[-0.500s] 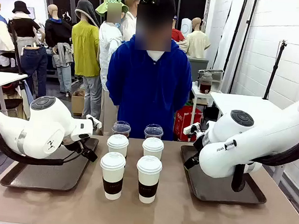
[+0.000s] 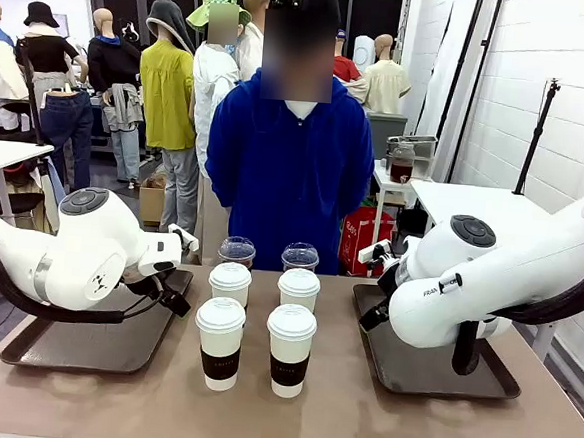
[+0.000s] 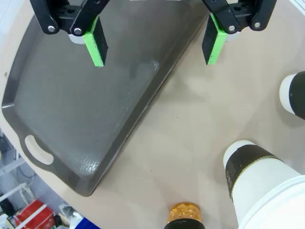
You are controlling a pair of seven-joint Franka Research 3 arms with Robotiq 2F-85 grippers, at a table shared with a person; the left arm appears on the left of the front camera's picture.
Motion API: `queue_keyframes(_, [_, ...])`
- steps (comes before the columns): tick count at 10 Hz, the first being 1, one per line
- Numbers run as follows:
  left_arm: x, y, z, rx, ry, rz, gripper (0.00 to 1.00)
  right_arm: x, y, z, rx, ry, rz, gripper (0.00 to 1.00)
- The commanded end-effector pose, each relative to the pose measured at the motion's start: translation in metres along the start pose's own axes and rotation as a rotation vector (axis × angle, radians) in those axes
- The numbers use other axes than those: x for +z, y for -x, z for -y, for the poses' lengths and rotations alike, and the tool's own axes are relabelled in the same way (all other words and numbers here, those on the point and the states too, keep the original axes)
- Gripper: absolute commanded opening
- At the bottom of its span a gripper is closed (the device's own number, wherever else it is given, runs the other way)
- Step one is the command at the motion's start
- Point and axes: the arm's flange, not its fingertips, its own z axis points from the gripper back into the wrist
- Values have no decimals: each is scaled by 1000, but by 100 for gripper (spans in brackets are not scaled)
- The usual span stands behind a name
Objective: Distribute the coffee onto the tray.
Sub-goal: Pick up one iced Americano and place it on the right Handle tray.
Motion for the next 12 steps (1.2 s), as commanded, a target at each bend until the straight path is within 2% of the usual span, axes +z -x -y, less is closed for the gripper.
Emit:
queue_keyframes(1, [0, 0, 0, 0, 0, 0, 100, 0, 0, 0, 0, 0, 0, 100])
queue_keyframes(11, [0, 0, 0, 0, 0, 0, 100, 0, 0, 0, 0, 0, 0, 100])
queue_keyframes(12, [14, -5, 0, -16, -21, 1, 100, 9, -4, 1, 8, -9, 8, 100])
